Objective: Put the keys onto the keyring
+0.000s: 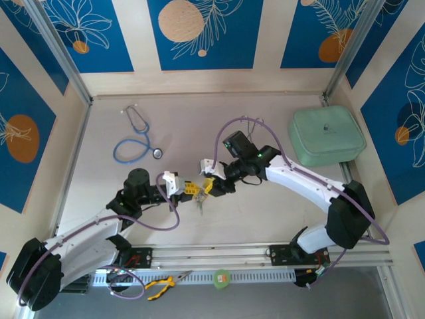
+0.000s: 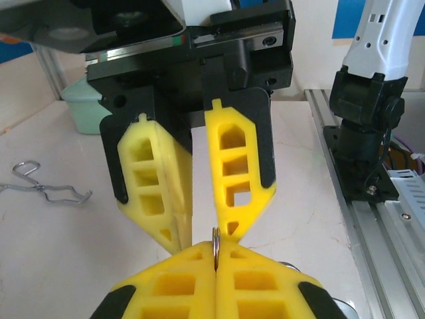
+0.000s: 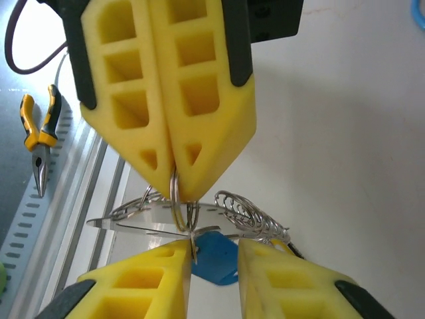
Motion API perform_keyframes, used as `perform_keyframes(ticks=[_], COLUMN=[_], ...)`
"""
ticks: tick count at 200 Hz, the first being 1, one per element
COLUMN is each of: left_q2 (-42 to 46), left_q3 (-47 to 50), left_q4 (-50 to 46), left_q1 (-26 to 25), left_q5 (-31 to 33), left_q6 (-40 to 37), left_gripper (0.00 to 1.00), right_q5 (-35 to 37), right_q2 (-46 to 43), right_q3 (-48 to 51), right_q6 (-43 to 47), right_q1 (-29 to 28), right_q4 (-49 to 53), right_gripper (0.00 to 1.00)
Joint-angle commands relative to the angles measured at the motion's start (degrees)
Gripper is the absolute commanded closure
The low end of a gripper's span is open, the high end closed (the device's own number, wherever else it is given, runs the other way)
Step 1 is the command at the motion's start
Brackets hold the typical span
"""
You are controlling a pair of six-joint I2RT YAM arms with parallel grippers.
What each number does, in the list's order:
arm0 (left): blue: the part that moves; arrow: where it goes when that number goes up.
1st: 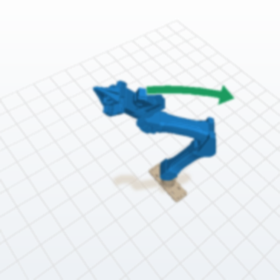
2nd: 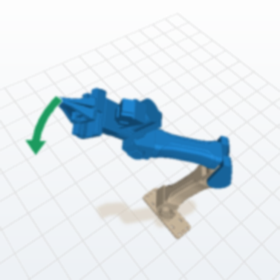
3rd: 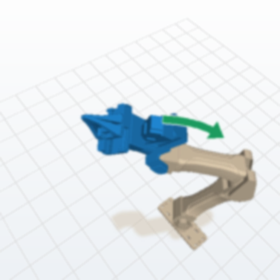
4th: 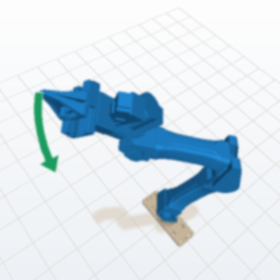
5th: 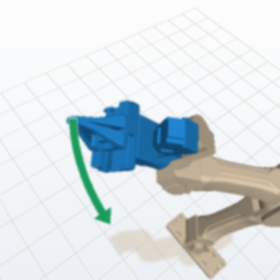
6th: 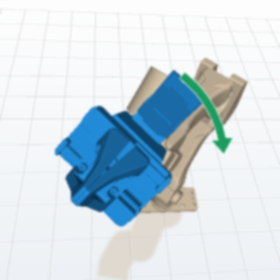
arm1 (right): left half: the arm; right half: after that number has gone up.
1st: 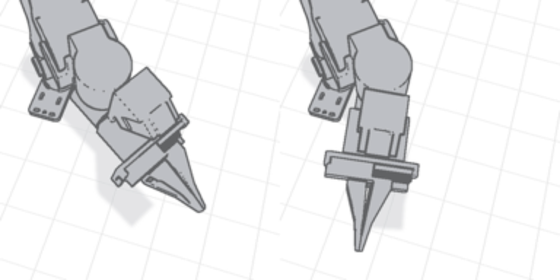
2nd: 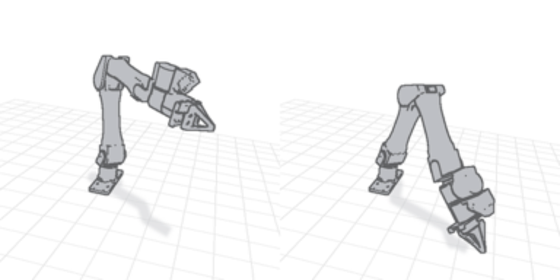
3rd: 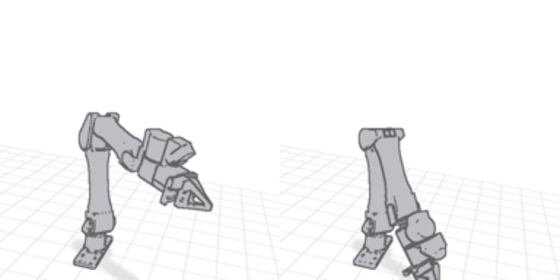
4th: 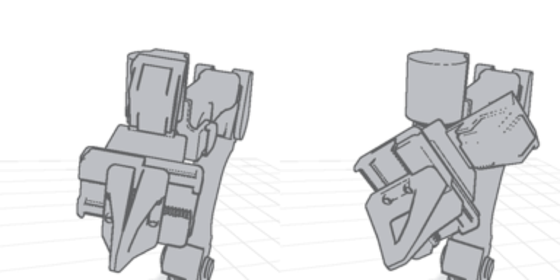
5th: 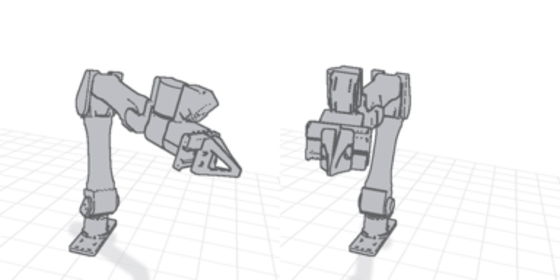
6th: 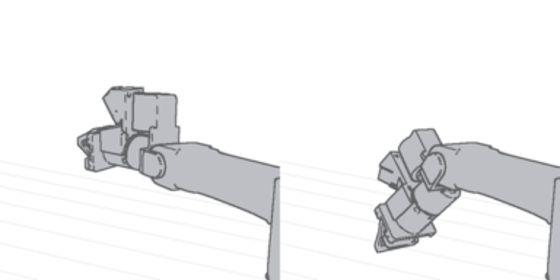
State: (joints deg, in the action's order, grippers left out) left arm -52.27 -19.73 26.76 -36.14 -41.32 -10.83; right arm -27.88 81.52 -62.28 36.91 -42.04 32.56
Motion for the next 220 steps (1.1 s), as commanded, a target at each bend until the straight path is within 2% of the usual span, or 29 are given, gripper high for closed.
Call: perform_keyframes(ticks=[1, 57, 118, 133, 149, 156, 169, 176, 186, 220], left_q2=[-0.2, -0.9, -0.7, -0.7, -0.5, -0.3, 0.6, 1.1, 2.0, 2.6], left_q3=[0.9, 1.0, 1.2, 1.2, 1.1, 1.1, 1.0, 0.9, 0.2, -3.1], left_q4=[4.6, 6.6, 7.5, 7.7, 7.3, 6.7, 4.9, 3.3, -0.2, -11.7], left_q1=[-0.2, -0.2, -0.2, -0.2, -0.3, -0.2, -0.2, -0.2, -0.2, -0.3], left_q5=[-2.5, -2.6, -2.4, -2.4, -2.2, -1.6, 0.6, 1.8, 3.4, 6.2], left_q6=[0.9, 1.8, 2.4, 2.6, 2.5, 2.4, 1.9, 1.3, -0.3, -5.4], left_gripper=[1.00, 1.00, 1.00, 1.00, 1.00, 1.00, 0.80, 0.75, 0.73, 0.74], right_q5=[-4.3, -6.4, -4.2, -3.9, -4.1, -4.0, -2.7, -1.3, 1.7, 12.6], right_q2=[-3.8, -2.6, -1.0, -0.7, -0.7, -0.9, -1.3, -1.4, -1.3, 1.4], right_q3=[2.3, 1.7, 1.0, 0.7, 0.5, 0.4, -0.2, -0.9, -2.5, -8.7], right_q6=[0.0, -0.5, -1.0, -1.2, -1.8, -1.6, -0.8, 0.0, 1.8, 8.2], right_q1=[0.4, -0.4, -0.9, -1.0, -1.0, -1.0, -1.0, -1.1, -1.6, -4.3], right_q4=[-4.4, -5.2, -6.1, -6.6, -7.2, -7.0, -5.4, -3.8, -0.4, 11.5], right_gripper=[0.73, 0.74, 0.78, 0.84, 0.97, 1.00, 1.00, 1.00, 1.00, 1.00])
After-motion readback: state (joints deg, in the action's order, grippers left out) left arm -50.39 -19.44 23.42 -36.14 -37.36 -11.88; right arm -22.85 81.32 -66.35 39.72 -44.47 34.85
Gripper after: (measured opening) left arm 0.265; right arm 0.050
